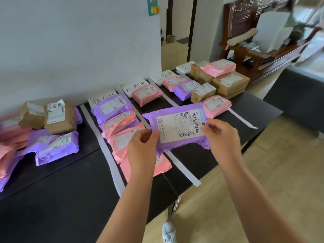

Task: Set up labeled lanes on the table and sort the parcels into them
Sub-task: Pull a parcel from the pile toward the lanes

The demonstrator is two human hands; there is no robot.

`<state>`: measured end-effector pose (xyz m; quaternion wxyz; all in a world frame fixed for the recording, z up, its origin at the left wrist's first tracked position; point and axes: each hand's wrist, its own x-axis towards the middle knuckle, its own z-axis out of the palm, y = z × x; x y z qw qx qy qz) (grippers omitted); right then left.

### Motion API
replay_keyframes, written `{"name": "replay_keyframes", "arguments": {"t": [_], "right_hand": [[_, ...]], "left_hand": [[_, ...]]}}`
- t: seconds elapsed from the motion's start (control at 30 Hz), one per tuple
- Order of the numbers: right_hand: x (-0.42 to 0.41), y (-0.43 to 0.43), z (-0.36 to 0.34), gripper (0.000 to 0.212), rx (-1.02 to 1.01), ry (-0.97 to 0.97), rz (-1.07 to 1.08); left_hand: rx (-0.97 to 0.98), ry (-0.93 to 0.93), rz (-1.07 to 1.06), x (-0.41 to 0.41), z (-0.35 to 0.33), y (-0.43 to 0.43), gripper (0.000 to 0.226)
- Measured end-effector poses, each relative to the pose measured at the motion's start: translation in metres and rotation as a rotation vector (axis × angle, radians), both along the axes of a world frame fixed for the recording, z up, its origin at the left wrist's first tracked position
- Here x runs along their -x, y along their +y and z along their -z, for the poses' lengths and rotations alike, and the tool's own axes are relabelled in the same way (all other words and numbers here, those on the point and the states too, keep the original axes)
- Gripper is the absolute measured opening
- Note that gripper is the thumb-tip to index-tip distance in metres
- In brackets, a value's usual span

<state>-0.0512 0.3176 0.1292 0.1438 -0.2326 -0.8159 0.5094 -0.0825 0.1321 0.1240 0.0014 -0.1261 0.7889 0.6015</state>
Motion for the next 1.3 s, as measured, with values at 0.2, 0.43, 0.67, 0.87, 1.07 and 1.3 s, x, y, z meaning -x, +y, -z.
{"name": "replay_keyframes", "arguments": {"t": [0.2, 0.43, 0.67, 0.87, 1.07, 1.3], "right_hand": [[0.059, 0.033, 0.006, 0.029, -0.115, -0.07, 0.033], [0.125, 0.049, 0.028, 0.033, -0.114, -0.16, -0.029], [0.213, 0.061, 0.076, 0.034, -0.11, -0.205, -0.181], [0.297, 0.073, 0.116, 0.038, -0.085, -0.273, -0.297], [0.373, 0.077, 0.156, 0.036, -0.124, -0.358, -0.462], [0.418, 0.067, 0.184, 0.034, -0.11, -0.406, -0.592]], "left_hand": [[-0.021, -0.042, 0.056, 0.062, 0.008, 0.039, 0.013], [0.015, -0.064, 0.06, 0.114, 0.028, 0.054, 0.024], [0.111, -0.18, -0.037, 0.181, 0.066, 0.068, 0.026], [0.217, -0.297, -0.11, 0.244, 0.099, 0.082, 0.022], [0.258, -0.385, -0.132, 0.304, 0.129, 0.089, 0.029], [0.346, -0.443, -0.09, 0.343, 0.16, 0.079, 0.031]]}}
